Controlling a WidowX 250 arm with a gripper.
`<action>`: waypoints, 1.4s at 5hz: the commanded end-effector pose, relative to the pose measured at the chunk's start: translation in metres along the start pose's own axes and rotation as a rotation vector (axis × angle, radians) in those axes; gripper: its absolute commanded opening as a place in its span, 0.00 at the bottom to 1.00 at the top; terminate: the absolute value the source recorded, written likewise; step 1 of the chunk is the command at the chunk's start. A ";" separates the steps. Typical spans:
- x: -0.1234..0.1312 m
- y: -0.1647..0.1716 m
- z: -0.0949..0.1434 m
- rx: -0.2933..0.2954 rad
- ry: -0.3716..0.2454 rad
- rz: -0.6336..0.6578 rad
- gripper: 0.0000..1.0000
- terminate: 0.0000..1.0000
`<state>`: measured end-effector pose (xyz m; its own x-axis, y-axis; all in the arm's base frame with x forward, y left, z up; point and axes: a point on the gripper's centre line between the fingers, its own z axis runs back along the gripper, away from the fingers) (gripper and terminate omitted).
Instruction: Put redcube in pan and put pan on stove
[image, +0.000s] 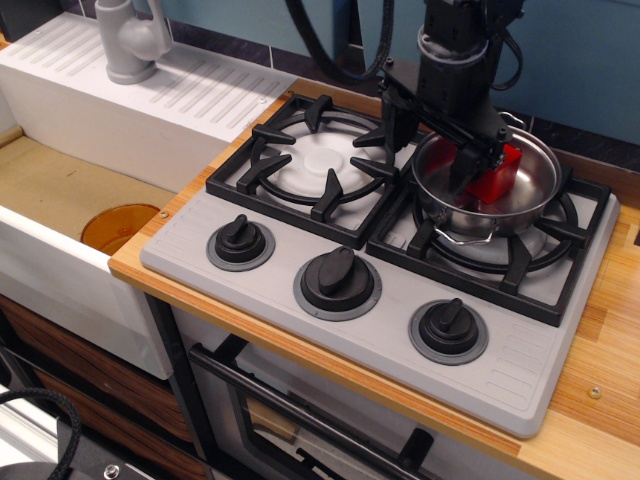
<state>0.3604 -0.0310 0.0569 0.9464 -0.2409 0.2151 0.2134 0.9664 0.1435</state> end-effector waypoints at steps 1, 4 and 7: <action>0.000 -0.004 0.001 -0.020 -0.029 0.023 1.00 0.00; -0.009 -0.013 -0.019 -0.050 -0.026 0.040 0.00 0.00; -0.011 -0.023 0.000 -0.027 -0.002 0.055 0.00 0.00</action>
<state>0.3416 -0.0453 0.0416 0.9685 -0.1508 0.1980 0.1344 0.9865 0.0938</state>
